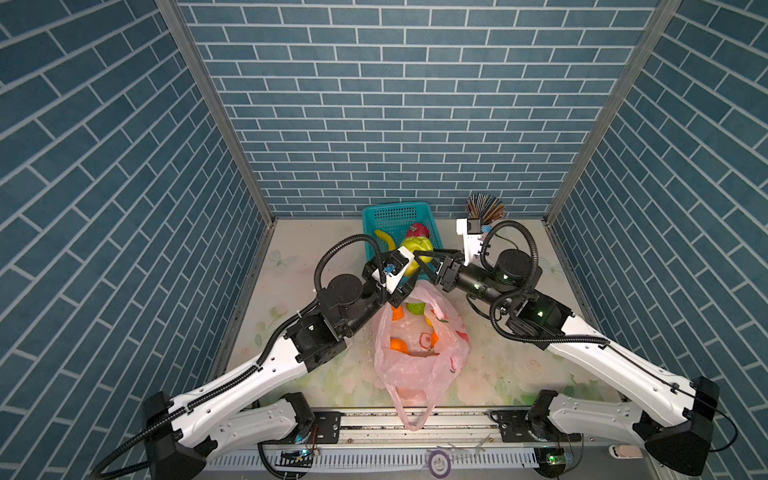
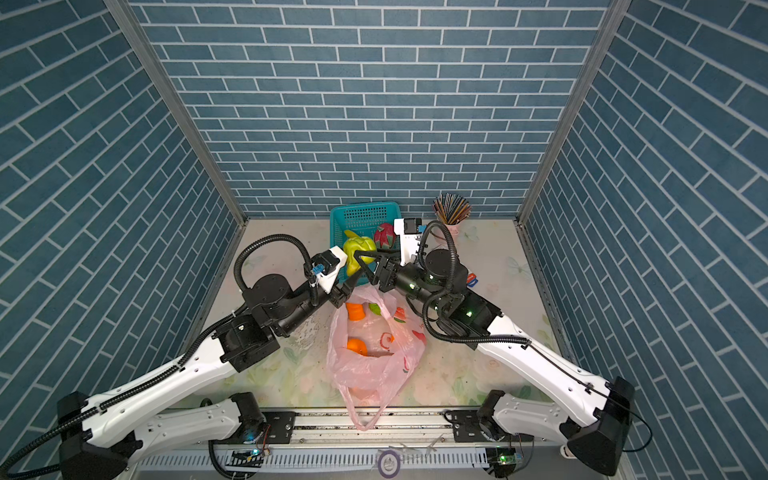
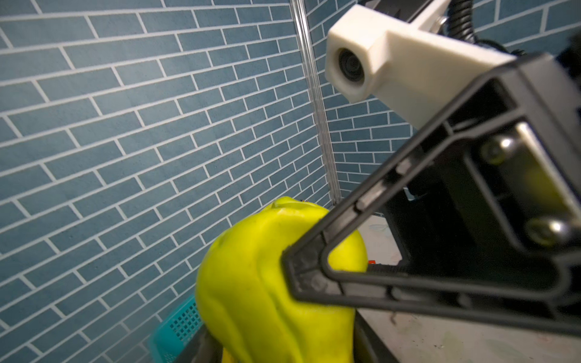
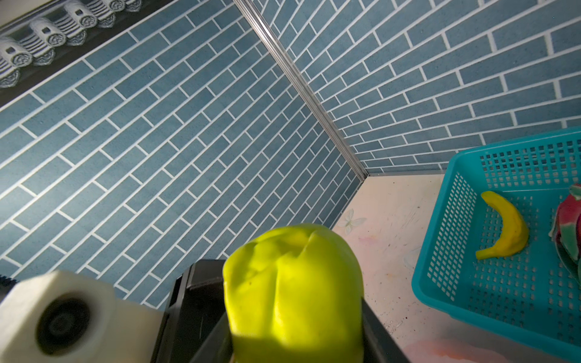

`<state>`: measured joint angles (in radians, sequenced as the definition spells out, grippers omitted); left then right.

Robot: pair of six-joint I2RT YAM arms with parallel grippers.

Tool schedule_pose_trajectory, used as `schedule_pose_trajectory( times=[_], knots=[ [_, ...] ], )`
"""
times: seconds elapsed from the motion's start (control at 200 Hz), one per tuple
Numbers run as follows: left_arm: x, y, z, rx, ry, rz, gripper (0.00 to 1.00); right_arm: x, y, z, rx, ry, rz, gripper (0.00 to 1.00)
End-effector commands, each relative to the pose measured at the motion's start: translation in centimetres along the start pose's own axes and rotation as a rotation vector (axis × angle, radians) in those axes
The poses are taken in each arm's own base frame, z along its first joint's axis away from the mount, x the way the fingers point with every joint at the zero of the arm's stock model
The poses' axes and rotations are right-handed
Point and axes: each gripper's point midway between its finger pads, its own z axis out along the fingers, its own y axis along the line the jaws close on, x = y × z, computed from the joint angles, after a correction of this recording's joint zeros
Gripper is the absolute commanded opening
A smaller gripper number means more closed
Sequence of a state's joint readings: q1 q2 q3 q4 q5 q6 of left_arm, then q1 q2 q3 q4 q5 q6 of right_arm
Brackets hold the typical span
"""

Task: Untie the knot of the plastic bag and take out the fruit
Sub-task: 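Pass the green pear from the right gripper to the left gripper, then carry the green pear with the left gripper and release it into the teal basket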

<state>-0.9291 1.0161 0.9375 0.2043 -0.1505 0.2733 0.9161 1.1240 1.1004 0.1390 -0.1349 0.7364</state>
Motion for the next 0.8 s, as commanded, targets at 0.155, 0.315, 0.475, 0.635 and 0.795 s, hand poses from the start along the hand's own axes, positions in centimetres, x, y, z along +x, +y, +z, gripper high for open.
schedule_pose_trajectory(
  times=[0.155,0.315,0.475,0.635,0.795],
  knots=[
    [-2.4,0.9,0.4,-0.039,-0.059,0.014,0.41,0.2,0.8,0.2,-0.030,0.012,0.022,0.56],
    [-2.3,1.4,0.8,-0.074,-0.046,0.009,0.37,-1.7,0.9,-0.8,0.001,-0.064,-0.006,0.71],
    [-2.5,3.2,1.4,-0.142,-0.047,-0.044,0.31,-3.4,1.1,-2.1,0.019,-0.143,-0.062,0.79],
    [-2.1,5.7,2.5,-0.176,-0.042,-0.112,0.30,-4.2,0.5,-3.0,0.062,-0.191,-0.111,0.81],
    [-0.7,8.1,4.6,-0.201,0.003,-0.161,0.29,-4.3,-1.2,-3.3,0.140,-0.201,-0.159,0.83]
  ],
)
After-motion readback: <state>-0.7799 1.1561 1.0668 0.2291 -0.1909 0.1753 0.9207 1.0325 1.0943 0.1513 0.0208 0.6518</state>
